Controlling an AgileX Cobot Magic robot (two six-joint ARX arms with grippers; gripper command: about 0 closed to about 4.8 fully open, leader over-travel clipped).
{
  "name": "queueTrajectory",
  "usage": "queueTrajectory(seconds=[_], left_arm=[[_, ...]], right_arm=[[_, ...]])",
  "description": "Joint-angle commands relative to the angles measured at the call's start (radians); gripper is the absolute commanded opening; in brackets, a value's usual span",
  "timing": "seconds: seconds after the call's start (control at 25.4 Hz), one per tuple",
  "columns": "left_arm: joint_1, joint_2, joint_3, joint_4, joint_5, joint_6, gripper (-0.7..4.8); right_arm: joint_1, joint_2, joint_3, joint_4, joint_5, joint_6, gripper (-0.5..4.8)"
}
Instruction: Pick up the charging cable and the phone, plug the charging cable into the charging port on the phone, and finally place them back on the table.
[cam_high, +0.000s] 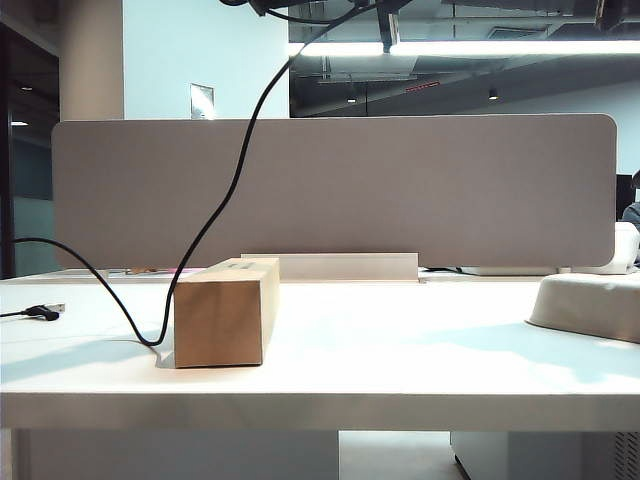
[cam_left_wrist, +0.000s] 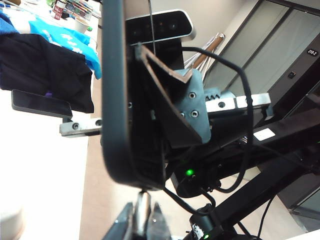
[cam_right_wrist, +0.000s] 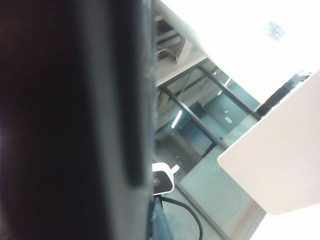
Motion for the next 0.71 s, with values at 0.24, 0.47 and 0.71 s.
queueTrajectory(seconds=[0.24,0.47,0.71], left_arm=[[-0.010,-0.005,0.005,0.133,-0.027,-0.095,-0.06],[-0.008,-0.005,0.004,0.105,-0.006,-0.094,-0.05],[0.007,-0.006,0.004,0.027,0.044,-0.090,0.76]], right_arm=[[0.057,-0.007,0.008,0.024,-0.013,-0.029,-0.06],[0.045,-0.007,0.008,0.017,-0.011,-0.057,-0.06],[0.002,-0.007,0.008,-0.056,-0.003,-0.132,-0.06]])
